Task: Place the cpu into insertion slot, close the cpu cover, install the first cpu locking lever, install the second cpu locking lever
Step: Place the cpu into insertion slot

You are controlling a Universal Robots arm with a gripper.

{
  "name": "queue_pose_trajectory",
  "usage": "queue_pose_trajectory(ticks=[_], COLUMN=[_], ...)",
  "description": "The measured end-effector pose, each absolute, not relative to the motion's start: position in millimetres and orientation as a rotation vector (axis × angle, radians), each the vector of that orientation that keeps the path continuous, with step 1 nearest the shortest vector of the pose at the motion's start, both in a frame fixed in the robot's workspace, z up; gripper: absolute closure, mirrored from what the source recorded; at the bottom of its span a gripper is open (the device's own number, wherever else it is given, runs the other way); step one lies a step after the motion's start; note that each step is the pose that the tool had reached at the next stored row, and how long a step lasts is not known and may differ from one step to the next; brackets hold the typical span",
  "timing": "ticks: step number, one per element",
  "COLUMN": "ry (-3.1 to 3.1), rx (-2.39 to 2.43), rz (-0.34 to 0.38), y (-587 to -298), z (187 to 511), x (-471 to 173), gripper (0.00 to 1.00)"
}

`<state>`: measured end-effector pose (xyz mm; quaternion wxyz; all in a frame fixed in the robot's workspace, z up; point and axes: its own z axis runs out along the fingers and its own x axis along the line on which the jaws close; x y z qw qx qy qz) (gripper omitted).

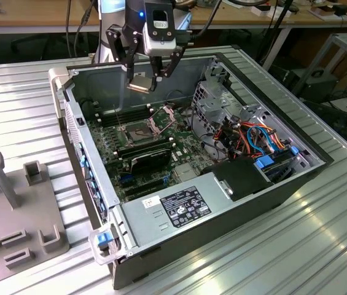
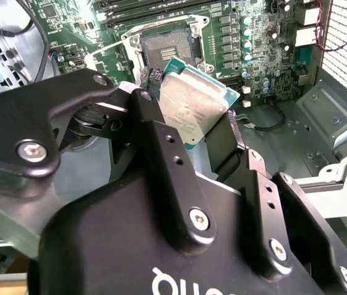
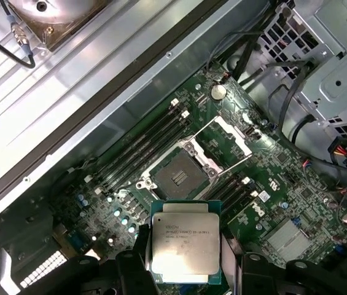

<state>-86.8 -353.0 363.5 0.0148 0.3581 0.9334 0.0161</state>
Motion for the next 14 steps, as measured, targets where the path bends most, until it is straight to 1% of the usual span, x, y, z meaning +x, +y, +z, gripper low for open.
queue_pose_trajectory(ticks=[8,14], ry=[2.889,2.838], rx=[1.154,1.271], rz=[0.05,0.048], y=[-352.8,-352.6], z=[360.8,357.2], x=[-86.6,-86.1], gripper=[0.46,0.46])
